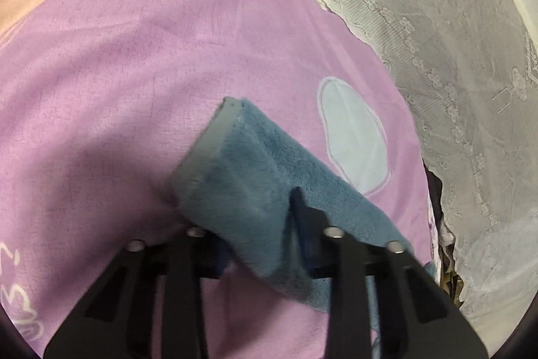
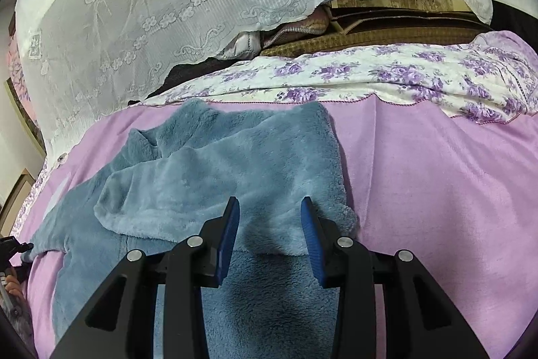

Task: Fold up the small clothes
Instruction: 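Move the left gripper to the other sleeve cuff and grasp it, then lift the held sleeve with the left gripper and fold it over the jacket body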

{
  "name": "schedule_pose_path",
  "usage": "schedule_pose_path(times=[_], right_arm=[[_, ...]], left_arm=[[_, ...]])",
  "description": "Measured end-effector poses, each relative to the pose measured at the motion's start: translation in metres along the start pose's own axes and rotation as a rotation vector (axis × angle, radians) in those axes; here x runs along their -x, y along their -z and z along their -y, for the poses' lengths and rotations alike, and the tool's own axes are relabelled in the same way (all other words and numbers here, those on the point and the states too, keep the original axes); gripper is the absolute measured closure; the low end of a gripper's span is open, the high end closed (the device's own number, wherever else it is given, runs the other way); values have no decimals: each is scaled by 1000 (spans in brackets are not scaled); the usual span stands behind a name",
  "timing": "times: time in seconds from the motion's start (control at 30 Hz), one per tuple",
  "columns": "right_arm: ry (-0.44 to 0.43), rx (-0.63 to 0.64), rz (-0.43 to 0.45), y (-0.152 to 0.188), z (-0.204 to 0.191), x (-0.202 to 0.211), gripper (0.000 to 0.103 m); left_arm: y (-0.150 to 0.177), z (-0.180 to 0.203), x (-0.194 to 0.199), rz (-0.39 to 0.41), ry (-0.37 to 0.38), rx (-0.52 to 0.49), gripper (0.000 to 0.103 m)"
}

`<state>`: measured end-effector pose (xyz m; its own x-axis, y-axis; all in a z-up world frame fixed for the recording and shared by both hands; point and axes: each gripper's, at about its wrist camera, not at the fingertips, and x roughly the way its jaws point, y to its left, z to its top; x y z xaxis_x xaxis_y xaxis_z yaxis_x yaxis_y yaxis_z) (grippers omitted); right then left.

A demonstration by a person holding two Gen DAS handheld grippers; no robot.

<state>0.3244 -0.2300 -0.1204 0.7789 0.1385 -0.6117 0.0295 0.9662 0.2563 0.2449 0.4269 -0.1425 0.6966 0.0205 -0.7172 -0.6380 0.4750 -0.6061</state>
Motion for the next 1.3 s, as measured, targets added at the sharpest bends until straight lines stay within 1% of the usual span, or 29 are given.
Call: schedule_pose_path(times=[0.03,0.13,0.23,0.33,0.5,0.67,0.8,0.87,0.93,0.97,1.0,1.1,1.17,1.23,1.3], right_arm=[[3,3,-2,0,0,0,65],[7,3,-8,0,-1,-2,65],[1,-5,-6,1,1,-2,65],[-1,-6,-5,1,1,-2,65],[-5,-6,-29,1,1,-6,64],[-16,-12,-43,0,2,-9,64],[-58,-26,-42,-7,7,5,64],[-53,-4,-39,-9,11,14,64],[-27,39,-48,-5,17,21,63],[-16,60,-51,-1,22,25,61],[-8,70,-52,1,26,28,57],[23,74,-43,10,50,38,54],[28,31,-49,14,68,38,54],[4,-37,-83,14,81,30,54],[-2,-55,-109,16,85,22,54]], left_arm=[[0,-1,1,-5,6,-4,85],[1,-2,5,-5,5,-21,91],[3,7,12,12,-5,-61,92],[7,24,22,46,-24,-129,92],[21,58,29,57,-46,-236,93],[37,100,36,84,-100,-351,93],[48,129,44,91,-109,-413,94],[56,146,51,105,-112,-455,94],[65,163,56,112,-105,-486,94],[71,173,59,113,-96,-504,94],[76,180,61,112,-89,-516,94],[93,208,65,116,-76,-557,94],[106,227,65,122,-71,-588,94],[118,243,66,126,-68,-616,94],[133,261,65,131,-60,-645,94]])
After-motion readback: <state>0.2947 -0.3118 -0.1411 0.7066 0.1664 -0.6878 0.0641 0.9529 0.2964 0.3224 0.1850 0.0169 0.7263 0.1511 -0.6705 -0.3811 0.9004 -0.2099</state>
